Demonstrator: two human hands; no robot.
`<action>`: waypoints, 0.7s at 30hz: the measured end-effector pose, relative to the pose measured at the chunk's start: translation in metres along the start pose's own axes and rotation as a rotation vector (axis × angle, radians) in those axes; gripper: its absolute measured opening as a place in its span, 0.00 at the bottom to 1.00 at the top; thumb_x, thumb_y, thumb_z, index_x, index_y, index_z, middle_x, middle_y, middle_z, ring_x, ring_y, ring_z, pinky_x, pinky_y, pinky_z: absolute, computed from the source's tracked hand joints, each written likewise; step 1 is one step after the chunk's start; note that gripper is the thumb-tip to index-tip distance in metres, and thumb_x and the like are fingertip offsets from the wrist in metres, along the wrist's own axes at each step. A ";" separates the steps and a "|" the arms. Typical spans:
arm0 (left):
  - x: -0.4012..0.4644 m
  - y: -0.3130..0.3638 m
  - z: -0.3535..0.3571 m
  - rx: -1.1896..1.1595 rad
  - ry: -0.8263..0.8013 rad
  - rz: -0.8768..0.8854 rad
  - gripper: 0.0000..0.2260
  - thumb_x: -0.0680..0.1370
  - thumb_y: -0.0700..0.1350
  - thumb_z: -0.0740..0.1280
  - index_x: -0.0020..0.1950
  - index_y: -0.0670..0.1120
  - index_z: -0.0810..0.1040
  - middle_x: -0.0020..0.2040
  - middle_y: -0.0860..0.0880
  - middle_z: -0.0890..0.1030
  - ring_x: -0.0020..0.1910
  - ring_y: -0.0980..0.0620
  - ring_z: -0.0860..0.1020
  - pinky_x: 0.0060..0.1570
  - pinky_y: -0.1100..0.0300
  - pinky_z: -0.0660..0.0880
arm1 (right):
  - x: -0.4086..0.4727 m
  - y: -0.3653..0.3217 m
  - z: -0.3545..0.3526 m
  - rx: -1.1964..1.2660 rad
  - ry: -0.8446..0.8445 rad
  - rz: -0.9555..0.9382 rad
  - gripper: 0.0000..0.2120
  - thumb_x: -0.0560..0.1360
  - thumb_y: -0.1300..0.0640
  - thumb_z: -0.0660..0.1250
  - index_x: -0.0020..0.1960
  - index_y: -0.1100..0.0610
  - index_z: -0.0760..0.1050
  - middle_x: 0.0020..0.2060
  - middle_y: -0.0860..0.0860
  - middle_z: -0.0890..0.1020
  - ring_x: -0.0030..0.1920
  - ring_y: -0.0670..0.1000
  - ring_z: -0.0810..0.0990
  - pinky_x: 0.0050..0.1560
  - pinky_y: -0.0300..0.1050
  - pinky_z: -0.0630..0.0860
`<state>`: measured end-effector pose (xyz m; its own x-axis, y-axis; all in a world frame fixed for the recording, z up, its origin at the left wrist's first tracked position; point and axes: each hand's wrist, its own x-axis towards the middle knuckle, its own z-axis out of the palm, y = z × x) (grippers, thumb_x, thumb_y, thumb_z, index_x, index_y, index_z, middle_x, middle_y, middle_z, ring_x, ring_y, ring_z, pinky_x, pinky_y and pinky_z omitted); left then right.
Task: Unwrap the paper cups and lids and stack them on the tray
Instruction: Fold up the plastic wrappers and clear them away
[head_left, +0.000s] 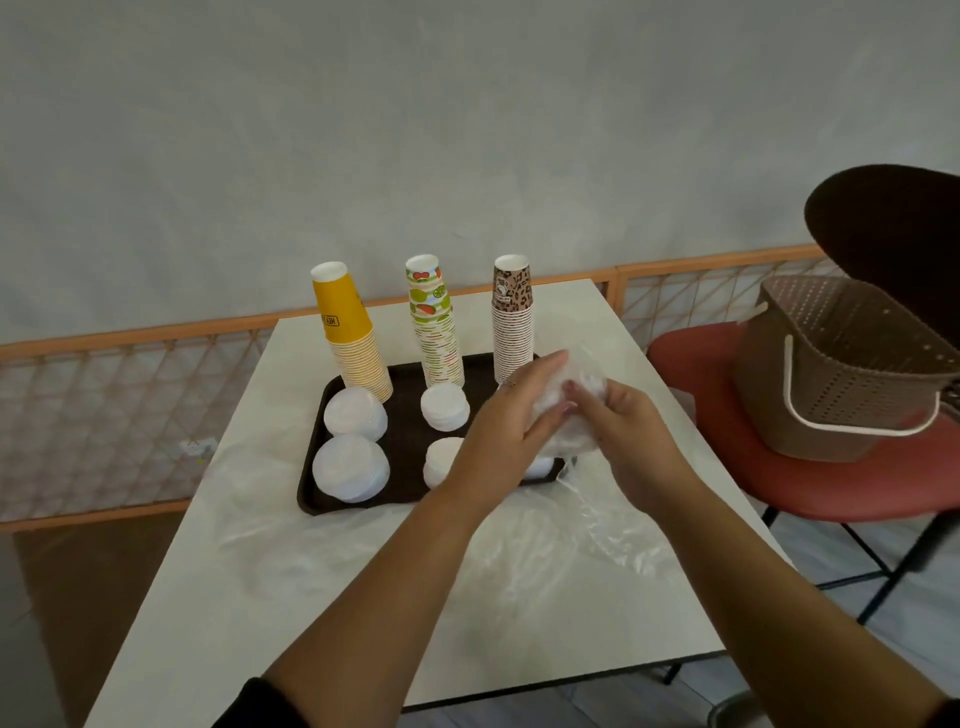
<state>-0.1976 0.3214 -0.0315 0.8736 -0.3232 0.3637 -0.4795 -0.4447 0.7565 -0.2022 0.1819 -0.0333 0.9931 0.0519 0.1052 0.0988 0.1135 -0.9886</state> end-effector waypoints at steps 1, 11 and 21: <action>0.001 0.001 0.003 -0.047 -0.038 -0.041 0.20 0.80 0.47 0.62 0.73 0.51 0.65 0.70 0.54 0.69 0.67 0.63 0.65 0.66 0.69 0.62 | -0.002 0.001 -0.006 0.033 -0.020 0.021 0.09 0.79 0.58 0.62 0.50 0.60 0.80 0.42 0.56 0.85 0.43 0.50 0.83 0.43 0.40 0.77; 0.014 0.018 0.065 -0.387 -0.330 -0.256 0.13 0.76 0.44 0.69 0.60 0.48 0.76 0.52 0.52 0.82 0.52 0.58 0.80 0.54 0.63 0.77 | -0.036 0.013 -0.083 -0.066 0.169 0.058 0.20 0.74 0.50 0.66 0.45 0.69 0.78 0.38 0.64 0.81 0.39 0.55 0.78 0.40 0.45 0.75; 0.014 0.031 0.190 -0.394 -0.520 -0.236 0.04 0.77 0.39 0.67 0.48 0.46 0.80 0.41 0.49 0.81 0.41 0.56 0.79 0.43 0.62 0.76 | -0.117 0.045 -0.195 -0.291 0.322 0.108 0.13 0.73 0.62 0.69 0.55 0.51 0.76 0.47 0.56 0.81 0.47 0.60 0.80 0.47 0.52 0.79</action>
<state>-0.2155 0.1446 -0.1059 0.7505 -0.6574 -0.0676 -0.1299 -0.2471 0.9602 -0.3022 -0.0123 -0.1108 0.9632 -0.2688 0.0063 -0.0387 -0.1617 -0.9861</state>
